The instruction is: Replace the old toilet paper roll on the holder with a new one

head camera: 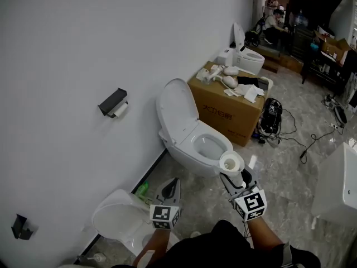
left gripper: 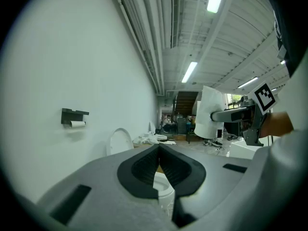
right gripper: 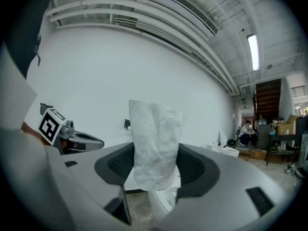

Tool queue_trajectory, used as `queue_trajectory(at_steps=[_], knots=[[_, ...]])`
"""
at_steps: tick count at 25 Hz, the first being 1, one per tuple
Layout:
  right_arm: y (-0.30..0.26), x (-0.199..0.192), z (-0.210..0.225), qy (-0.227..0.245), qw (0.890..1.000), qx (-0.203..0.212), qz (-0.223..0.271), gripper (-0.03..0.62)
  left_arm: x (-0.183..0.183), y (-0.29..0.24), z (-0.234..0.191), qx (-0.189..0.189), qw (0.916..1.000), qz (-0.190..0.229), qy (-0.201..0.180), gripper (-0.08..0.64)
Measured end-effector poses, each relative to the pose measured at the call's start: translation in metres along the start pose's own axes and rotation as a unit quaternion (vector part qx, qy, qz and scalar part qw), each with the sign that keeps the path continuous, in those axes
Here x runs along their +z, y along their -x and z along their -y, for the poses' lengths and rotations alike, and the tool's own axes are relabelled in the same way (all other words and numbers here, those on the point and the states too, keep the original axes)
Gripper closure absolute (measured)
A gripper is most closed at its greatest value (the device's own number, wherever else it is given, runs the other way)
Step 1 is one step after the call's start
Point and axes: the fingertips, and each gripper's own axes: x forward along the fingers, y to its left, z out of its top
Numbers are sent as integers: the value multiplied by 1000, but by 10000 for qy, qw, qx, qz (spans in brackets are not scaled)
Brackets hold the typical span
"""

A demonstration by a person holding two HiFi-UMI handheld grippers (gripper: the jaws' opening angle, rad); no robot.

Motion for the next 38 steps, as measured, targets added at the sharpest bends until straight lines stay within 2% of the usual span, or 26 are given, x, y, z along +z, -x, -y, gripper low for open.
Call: queue_trajectory(at_steps=[9,14,18,23,29,38], knots=[[-37,-8,20,137,9998,144,-73,333,-9,-30,-24,122,9998,-118,110,555],[-69,-6,44,118,9994,261,-180,333,-4,-68,-34,176,9996,-133,173,555],[-99,-1,67,137,9993,335,-33,333,8,-100,-41,209,9997,-104,104,555],[-135,0,93,102,9988,476,-26,333,14,-137,-49,294,9993,-98,225,555],[-177,-2,129,6,9986,527,11,333,13,-178,-64,570,9979,-201,211,555],[-243,1,142,-7,9937,1119,56,333,10,-208,-94,1134,9920,-483,256,555]])
